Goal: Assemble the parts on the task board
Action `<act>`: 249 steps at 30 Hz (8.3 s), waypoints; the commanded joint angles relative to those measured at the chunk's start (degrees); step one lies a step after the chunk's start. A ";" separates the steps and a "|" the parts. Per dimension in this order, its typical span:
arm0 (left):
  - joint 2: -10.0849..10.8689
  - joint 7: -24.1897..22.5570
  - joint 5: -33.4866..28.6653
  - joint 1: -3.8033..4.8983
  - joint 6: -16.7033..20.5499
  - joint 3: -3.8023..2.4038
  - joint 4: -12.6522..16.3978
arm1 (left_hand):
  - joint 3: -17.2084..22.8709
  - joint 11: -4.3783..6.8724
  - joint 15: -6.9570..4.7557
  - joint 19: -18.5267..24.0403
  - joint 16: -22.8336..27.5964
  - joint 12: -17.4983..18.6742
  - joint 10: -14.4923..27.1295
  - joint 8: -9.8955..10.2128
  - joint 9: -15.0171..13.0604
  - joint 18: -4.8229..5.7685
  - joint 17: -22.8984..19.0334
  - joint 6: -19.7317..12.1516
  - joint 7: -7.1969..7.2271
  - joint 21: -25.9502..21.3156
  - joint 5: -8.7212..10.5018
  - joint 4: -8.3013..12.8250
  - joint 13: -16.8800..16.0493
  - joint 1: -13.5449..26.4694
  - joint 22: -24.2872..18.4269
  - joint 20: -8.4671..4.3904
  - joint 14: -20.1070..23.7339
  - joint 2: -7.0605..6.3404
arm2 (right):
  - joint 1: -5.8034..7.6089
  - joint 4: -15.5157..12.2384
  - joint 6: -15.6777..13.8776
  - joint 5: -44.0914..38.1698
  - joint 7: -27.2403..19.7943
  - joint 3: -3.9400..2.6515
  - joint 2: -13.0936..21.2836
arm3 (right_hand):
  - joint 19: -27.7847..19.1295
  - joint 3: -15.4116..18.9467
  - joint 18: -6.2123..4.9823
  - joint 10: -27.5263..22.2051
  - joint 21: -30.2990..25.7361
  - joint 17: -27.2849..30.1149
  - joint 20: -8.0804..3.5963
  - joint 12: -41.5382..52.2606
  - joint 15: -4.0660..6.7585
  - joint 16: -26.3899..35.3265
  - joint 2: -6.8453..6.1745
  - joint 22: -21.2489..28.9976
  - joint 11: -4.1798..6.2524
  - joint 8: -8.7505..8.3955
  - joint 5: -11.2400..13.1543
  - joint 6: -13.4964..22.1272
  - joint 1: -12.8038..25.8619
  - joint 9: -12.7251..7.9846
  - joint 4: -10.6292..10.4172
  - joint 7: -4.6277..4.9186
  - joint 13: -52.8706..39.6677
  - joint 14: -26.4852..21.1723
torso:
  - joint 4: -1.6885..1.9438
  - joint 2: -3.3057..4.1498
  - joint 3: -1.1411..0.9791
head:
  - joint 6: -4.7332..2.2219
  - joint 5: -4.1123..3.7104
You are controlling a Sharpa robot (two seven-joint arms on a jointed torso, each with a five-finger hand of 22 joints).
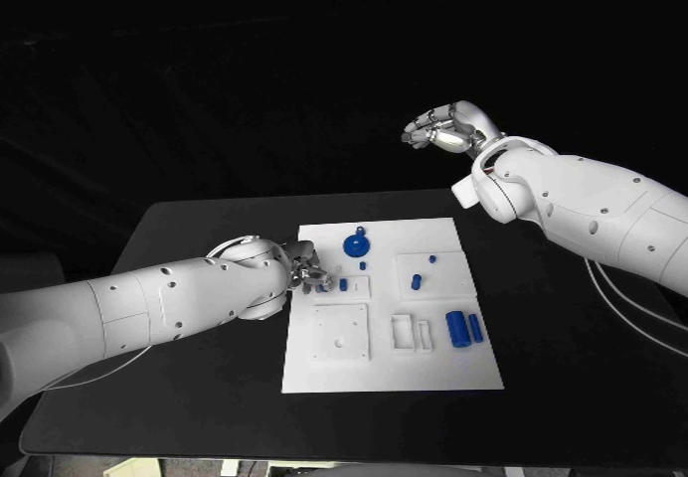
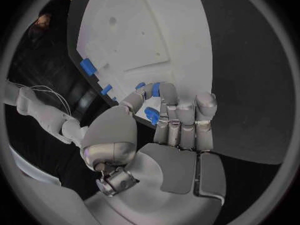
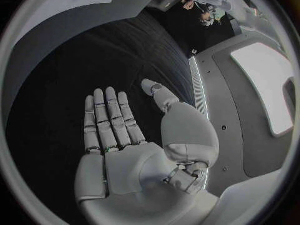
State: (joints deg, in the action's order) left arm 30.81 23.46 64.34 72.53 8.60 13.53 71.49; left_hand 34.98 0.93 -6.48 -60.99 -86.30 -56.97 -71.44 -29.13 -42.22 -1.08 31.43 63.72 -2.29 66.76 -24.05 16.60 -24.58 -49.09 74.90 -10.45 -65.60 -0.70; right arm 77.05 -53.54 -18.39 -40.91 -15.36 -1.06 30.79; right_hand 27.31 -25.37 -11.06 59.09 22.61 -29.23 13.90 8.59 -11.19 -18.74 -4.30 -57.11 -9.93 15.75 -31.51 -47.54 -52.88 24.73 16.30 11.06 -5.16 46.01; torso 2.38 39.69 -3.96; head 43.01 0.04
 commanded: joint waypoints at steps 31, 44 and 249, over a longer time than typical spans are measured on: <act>-0.59 0.55 -0.33 0.31 -1.57 0.17 -0.68 | 1.09 5.54 -5.98 0.10 0.47 -0.22 -6.32 0.93 -6.29 -5.51 0.52 2.97 2.76 0.30 5.02 -1.90 -0.31 0.78 -0.18 -4.99 -6.16 0.76 | 0.02 0.01 0.75 -0.49 -0.01 -0.05 -0.21 | -0.28 -0.10 -1.00 0.37 -0.40 0.49 0.44 -0.52 0.03 -0.38 0.15 -0.14 0.02 0.22 -0.57 0.11 0.32 -0.20 -0.17 0.30 0.35 -0.69 | -0.02 0.00 0.03 | -0.10 0.01; -1.15 0.61 -0.30 0.61 -3.34 0.16 -1.43 | 1.24 5.52 -5.96 0.12 0.53 -0.17 -6.27 1.04 -6.29 -5.53 0.55 2.86 2.72 0.31 5.51 -1.88 -0.33 0.65 -0.18 -5.01 -6.13 0.92 | 0.02 0.04 0.90 -0.50 0.03 -0.05 -0.26 | -0.34 -0.09 -1.00 0.38 -0.43 0.61 0.47 -0.57 0.01 -0.43 0.17 -0.15 0.01 0.23 -0.60 0.12 0.37 -0.23 -0.20 0.31 0.42 -0.76 | -0.01 -0.01 0.01 | -0.17 -0.08; -6.69 -0.22 -3.45 3.01 -20.56 0.09 -10.66 | 1.96 4.86 -5.38 1.51 0.66 -0.97 -4.10 5.35 -12.19 -5.29 1.62 -0.18 1.82 0.60 20.88 -1.74 -2.09 -3.03 -0.08 -4.80 -4.79 3.58 | -0.21 -0.50 1.22 -0.50 0.00 -0.05 -0.88 | -0.66 -0.06 -1.26 0.63 -0.55 1.82 0.72 -0.96 -0.08 -1.34 0.36 -0.36 -0.04 0.46 -0.74 0.15 0.63 -0.60 -0.25 0.31 1.07 -1.19 | -0.05 0.00 0.01 | 0.62 -0.35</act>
State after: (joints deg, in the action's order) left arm 24.33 23.33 60.91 75.90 -9.85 13.49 60.87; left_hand 36.93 3.07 -8.16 -59.77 -85.86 -57.68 -73.19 -24.13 -54.43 -3.08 33.00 63.87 -0.50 67.21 -3.26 15.09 -26.60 -48.49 74.84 -10.02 -67.61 -0.68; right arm 76.84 -53.95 -17.50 -41.13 -15.15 -1.06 29.88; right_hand 26.90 -25.37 -11.55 59.29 22.40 -27.49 14.30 7.92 -11.24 -19.85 -4.08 -57.38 -10.13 15.95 -31.95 -47.54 -52.65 24.19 16.30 11.05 -4.18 45.15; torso 2.37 39.69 -3.99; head 43.61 -0.27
